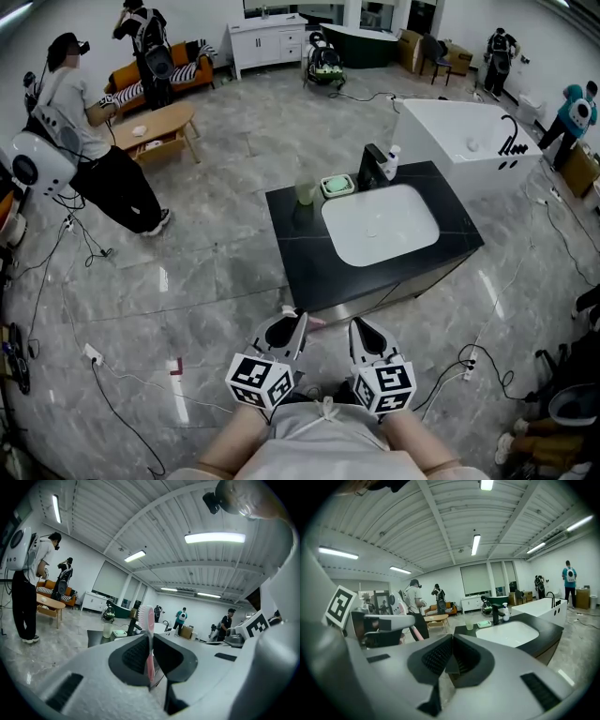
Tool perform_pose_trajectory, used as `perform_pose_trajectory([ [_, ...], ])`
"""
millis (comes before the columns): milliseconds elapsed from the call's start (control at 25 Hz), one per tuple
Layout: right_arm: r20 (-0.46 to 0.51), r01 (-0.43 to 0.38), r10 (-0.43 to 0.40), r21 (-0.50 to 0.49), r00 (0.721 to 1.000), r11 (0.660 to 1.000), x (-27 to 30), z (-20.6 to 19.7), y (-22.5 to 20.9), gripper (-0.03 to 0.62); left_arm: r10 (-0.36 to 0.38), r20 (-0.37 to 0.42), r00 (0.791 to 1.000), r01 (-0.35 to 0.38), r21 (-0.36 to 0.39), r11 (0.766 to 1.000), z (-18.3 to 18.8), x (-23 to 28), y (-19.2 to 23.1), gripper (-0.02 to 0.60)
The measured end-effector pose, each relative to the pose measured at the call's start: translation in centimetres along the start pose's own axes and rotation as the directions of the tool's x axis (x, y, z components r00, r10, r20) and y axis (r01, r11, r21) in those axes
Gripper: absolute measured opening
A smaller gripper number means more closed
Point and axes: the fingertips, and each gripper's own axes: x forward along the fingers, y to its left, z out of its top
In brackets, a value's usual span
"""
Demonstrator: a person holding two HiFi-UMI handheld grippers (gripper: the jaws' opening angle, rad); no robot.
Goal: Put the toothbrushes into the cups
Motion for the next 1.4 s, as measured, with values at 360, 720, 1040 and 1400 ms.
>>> perform_pose_trajectory([
  [360,-0.022,-0.106,0.106,-0.033,0.994,0.994,8.4,2.4,-3.1,0.026,0.104,0.013,0.994,-0.104,-0.012,0.995,1.4,6.2,5.0,0.038],
  [720,-0.074,-0.261,0.256,-0.064,0.964,0.963,17.0,6.8,-10.5,0.026,0.270,0.035,0.962,-0.268,-0.055,0.962,4.2,15.7,8.3,0.038],
  [1040,-0.136,-0.352,0.341,-0.061,0.930,0.934,23.6,8.7,-17.9,0.026,0.411,0.036,0.911,-0.405,-0.108,0.908,4.7,23.3,10.2,0.038],
  [1400,-0.183,-0.408,0.388,-0.083,0.903,0.909,28.3,9.8,-21.6,0.026,0.509,0.023,0.860,-0.503,-0.128,0.855,4.5,26.5,11.8,0.038],
])
